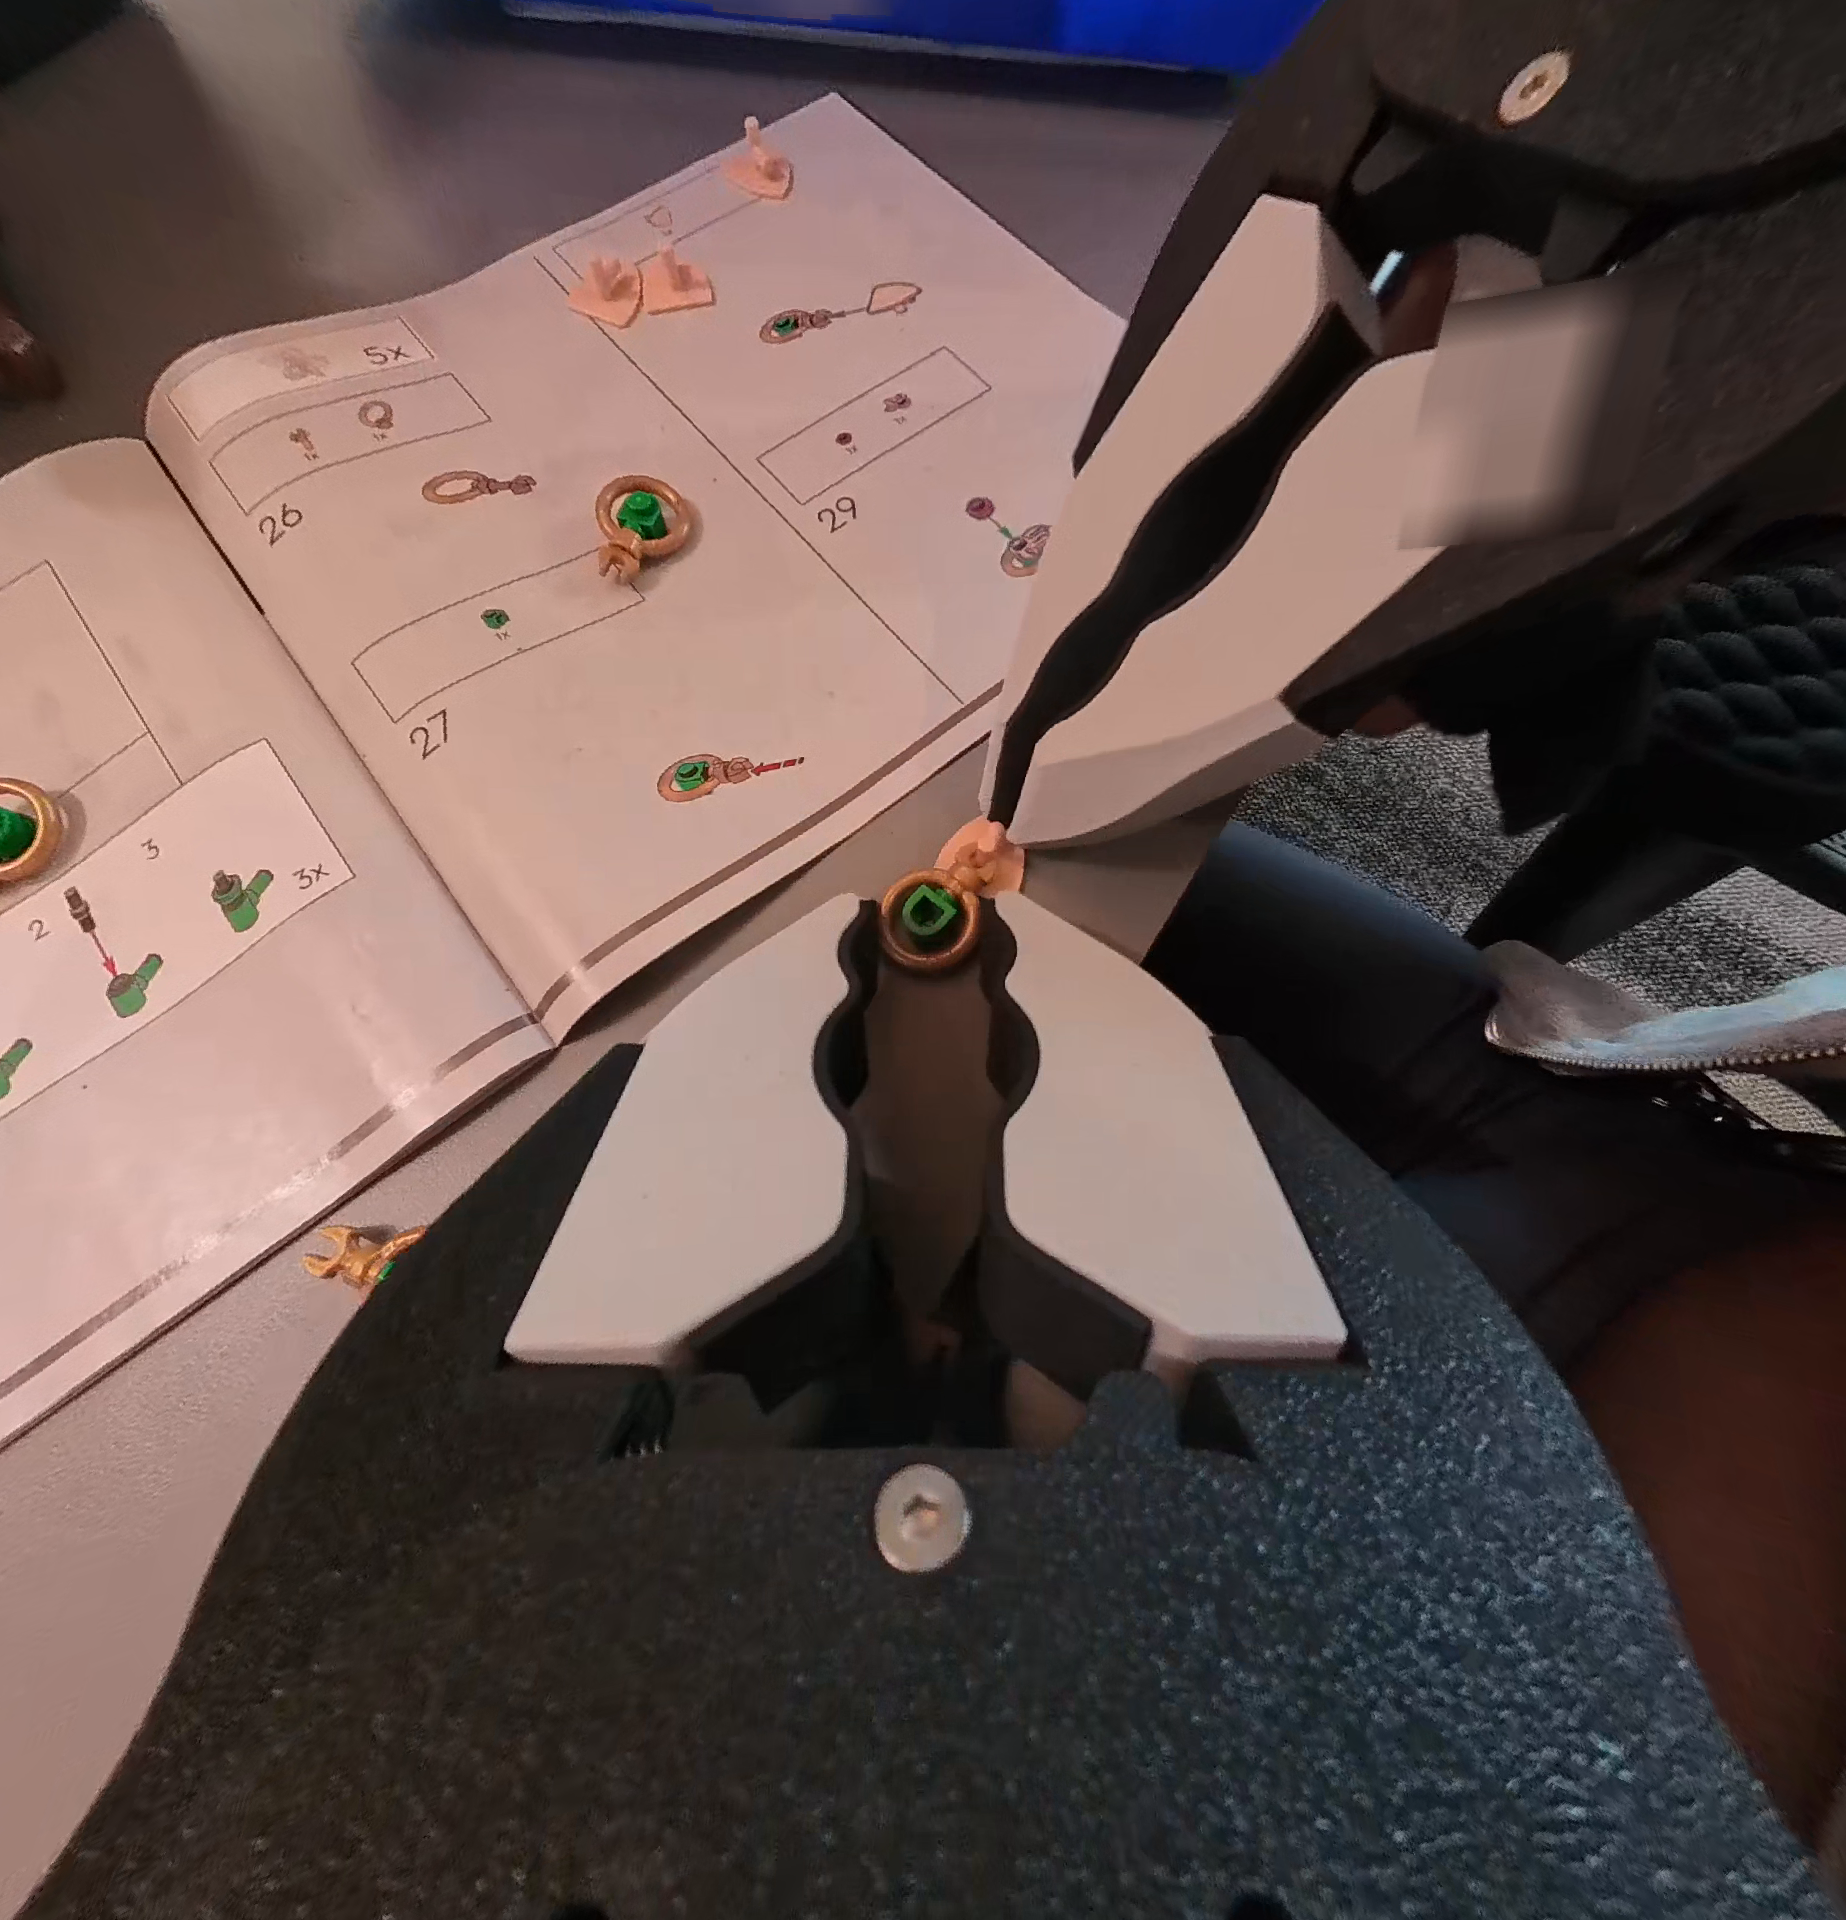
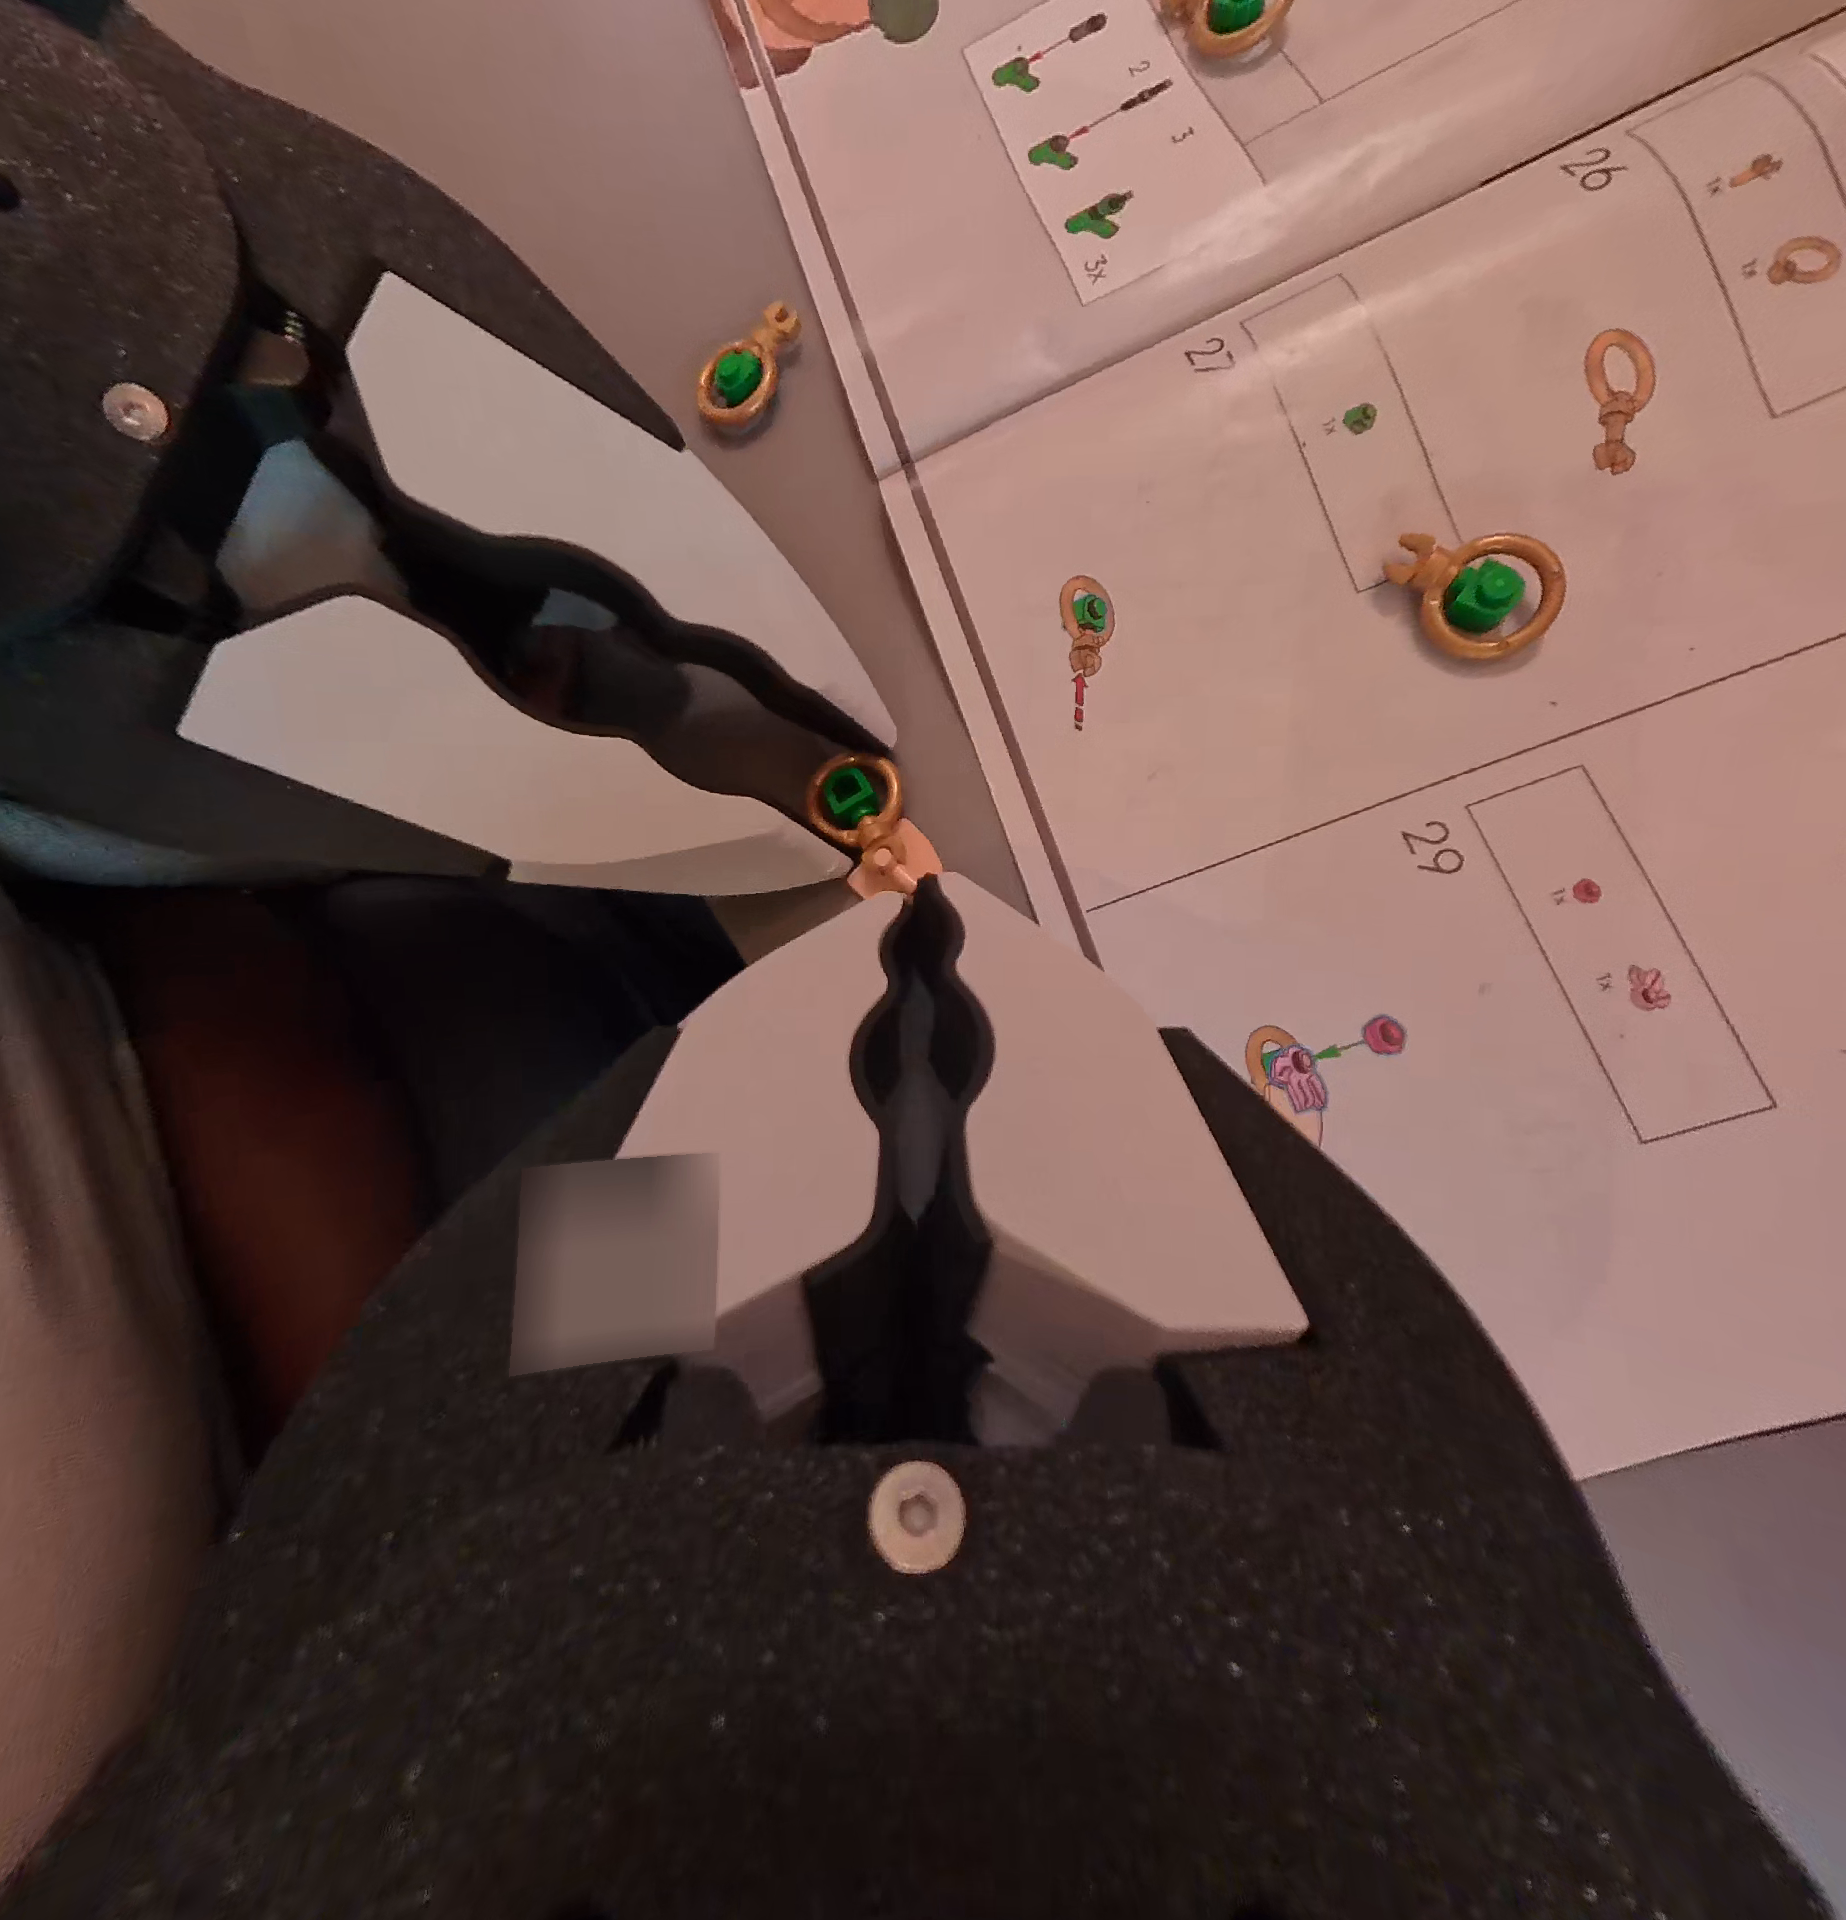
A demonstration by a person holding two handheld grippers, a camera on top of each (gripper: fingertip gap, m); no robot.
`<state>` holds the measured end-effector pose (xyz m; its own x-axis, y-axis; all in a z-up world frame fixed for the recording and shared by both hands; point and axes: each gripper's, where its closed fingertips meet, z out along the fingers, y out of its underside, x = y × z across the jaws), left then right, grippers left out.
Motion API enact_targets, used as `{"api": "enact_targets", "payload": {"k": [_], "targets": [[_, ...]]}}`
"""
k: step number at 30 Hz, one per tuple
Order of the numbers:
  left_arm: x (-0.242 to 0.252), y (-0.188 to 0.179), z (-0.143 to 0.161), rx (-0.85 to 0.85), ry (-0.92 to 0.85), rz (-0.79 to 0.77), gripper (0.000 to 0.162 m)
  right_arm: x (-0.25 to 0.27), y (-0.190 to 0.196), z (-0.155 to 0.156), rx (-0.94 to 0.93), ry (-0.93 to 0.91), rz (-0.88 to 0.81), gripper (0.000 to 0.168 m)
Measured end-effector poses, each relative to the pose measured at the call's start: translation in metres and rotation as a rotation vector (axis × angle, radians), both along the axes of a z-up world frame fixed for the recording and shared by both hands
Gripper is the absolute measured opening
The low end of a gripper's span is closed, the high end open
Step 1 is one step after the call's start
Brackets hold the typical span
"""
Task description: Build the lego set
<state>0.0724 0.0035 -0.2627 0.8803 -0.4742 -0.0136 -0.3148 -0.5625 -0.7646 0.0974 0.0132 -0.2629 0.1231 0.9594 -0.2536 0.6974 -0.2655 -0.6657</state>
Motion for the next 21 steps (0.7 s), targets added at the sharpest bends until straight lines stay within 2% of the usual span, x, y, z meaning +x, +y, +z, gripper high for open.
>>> {"api": "enact_targets", "payload": {"k": [7,21], "targets": [[0.0015,-0.001,0.0001,-0.01,0.038,0.005,0.018,-0.0008,-0.0017,0.0,0.084,-0.032,-0.05,0.0],[0.0028,0.0,0.0005,-0.028,0.098,-0.045,0.018,-0.0025,-0.0027,0.0001,0.177,-0.104,0.025,0.0]]}}
